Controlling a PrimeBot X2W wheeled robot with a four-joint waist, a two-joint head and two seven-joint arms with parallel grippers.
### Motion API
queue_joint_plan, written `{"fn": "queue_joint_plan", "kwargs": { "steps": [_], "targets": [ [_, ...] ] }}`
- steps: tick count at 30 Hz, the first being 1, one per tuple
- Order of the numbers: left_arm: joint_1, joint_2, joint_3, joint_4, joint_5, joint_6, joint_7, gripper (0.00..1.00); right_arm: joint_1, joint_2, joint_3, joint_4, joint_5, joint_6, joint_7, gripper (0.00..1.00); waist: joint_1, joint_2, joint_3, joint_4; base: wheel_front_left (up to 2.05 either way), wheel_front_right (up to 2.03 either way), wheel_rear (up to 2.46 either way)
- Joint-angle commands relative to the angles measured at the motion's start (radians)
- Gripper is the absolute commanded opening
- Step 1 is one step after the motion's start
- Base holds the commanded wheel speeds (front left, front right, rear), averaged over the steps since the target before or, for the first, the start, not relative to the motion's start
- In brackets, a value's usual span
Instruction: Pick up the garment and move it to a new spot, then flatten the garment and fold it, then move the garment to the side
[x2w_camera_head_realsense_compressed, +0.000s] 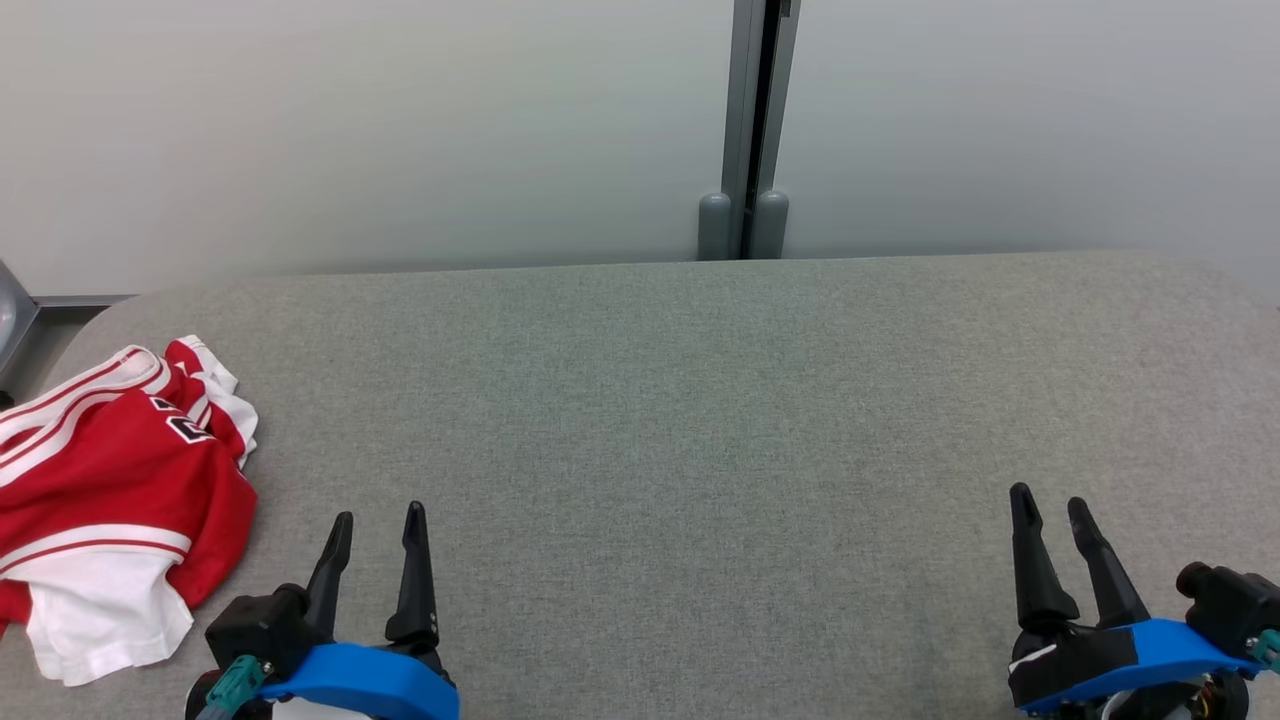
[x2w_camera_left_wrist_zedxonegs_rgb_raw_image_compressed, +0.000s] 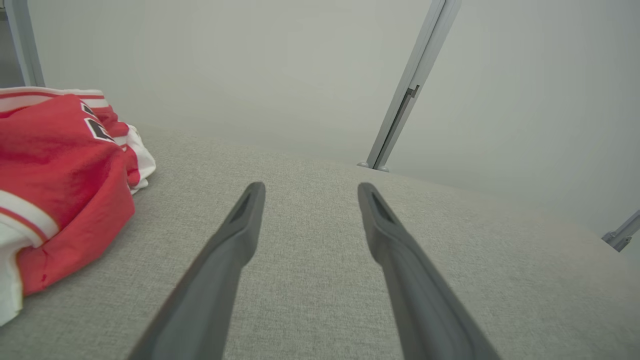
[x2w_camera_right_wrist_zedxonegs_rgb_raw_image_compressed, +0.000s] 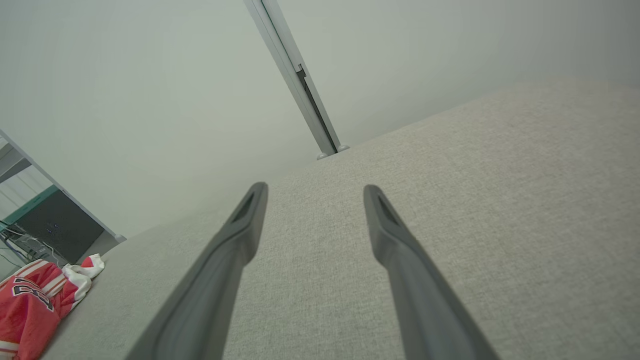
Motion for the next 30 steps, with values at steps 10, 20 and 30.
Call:
{"fn": "queue_joint_plan", "kwargs": {
  "steps": [10,20,30],
  "targets": [
    [0.004,0.014,-0.025,0.006,0.077,0.013,-0.027,1.00,0.009,-0.009,-0.002,-0.006,-0.091,0.002,-0.016,1.00,0.0000,0.0000,-0.007,0.000,0.00,0.00,0.00],
    [0.012,0.020,-0.041,0.018,0.129,0.024,-0.036,1.00,0.017,-0.010,-0.001,0.002,-0.160,0.002,-0.022,1.00,0.0000,0.0000,-0.008,0.001,0.00,0.00,0.00],
    [0.018,0.025,-0.056,0.013,0.179,0.042,-0.048,1.00,0.024,-0.010,-0.002,-0.001,-0.226,0.002,-0.028,1.00,0.0000,0.0000,-0.010,0.007,0.00,0.00,0.00]
  ]
}}
